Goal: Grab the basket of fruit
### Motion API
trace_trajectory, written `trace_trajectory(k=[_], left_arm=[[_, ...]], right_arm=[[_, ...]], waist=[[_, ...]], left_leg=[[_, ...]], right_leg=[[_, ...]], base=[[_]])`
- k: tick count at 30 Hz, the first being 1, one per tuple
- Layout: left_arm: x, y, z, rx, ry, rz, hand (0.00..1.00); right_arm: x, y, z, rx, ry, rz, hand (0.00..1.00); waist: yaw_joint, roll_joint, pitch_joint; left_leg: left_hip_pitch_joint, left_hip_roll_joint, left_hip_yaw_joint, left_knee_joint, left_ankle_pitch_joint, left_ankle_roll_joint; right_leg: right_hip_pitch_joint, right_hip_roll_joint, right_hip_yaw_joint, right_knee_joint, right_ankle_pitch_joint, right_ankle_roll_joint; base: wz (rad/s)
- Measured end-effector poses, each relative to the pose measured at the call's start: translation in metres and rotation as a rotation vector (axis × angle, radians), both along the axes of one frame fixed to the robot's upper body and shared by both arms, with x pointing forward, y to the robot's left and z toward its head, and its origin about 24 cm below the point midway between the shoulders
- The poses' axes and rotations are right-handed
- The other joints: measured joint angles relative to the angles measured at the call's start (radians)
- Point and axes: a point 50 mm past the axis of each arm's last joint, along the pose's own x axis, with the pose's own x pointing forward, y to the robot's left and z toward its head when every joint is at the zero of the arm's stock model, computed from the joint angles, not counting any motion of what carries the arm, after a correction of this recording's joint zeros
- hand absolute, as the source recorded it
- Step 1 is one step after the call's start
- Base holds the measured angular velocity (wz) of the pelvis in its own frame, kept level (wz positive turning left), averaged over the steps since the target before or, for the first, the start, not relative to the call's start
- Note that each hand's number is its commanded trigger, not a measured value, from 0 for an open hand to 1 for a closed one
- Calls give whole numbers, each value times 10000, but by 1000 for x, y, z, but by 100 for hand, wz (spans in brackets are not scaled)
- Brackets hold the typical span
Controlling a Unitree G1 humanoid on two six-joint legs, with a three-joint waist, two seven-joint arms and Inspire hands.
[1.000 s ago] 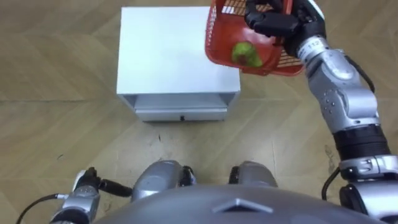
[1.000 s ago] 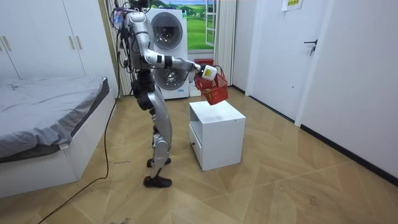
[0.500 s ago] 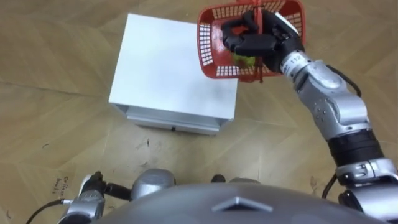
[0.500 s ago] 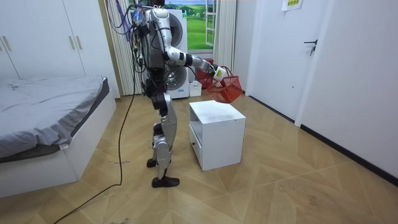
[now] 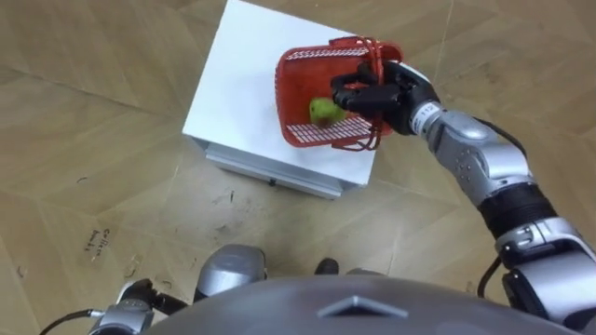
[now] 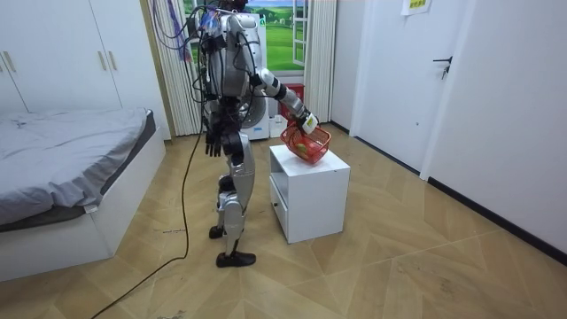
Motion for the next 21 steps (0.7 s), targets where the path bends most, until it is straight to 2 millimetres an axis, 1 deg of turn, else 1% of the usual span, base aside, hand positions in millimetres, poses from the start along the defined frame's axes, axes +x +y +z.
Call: trace_trajectory(k=[3,4,5,6,8,11,16,19,21], left_arm=[[2,0,0,-28,-74,-28,0],[2,0,1,-31,-93,-34,0],[2,0,1,-25,-88,-33,0],[2,1,1,-9,-80,-30,0],[0,1,1,10,-34,-19,0],[-1,1,1,16,-8,-9,0],[-2,1,1,62,31,10,0],[-2,1,0,63,34,8,0],[-3,1,1,59,22,7,0]], right_arm=[[2,0,0,-103,38,-51,100],[2,0,-1,-135,80,-110,69],[2,-1,-1,-163,105,-150,54],[2,-2,-2,-214,144,-254,0],[2,-2,-2,-202,168,-371,0],[1,-3,-4,41,277,-594,0],[-6,-9,-18,2,954,-1035,0],[-10,-5,-24,-19,1253,-1105,0],[-11,-3,-25,-44,1293,-974,0]], waist=[[45,27,4],[45,45,9],[49,52,11],[68,66,10],[65,93,3],[66,148,4],[84,246,-12],[76,245,-12],[76,245,-12]], left_leg=[[-200,-27,-13,22,0,1],[-271,-42,-43,33,1,1],[-295,-49,-56,39,1,1],[-336,-53,-62,40,1,1],[-358,-53,-70,40,1,2],[-359,-41,-71,48,1,1],[-354,-33,-85,49,1,2],[-337,-26,-85,49,1,2],[-335,-26,-86,49,1,2]], right_leg=[[-182,-38,-52,24,0,0],[-225,-53,-101,26,0,0],[-241,-60,-135,29,0,0],[-269,-65,-164,27,0,0],[-278,-72,-274,29,1,0],[-276,-66,-292,31,0,1],[-277,-60,-294,40,0,2],[-266,-50,-284,45,0,2],[-266,-51,-284,45,0,1]], base=[[6],[8],[8],[6],[2],[0],[0],[0],[0]])
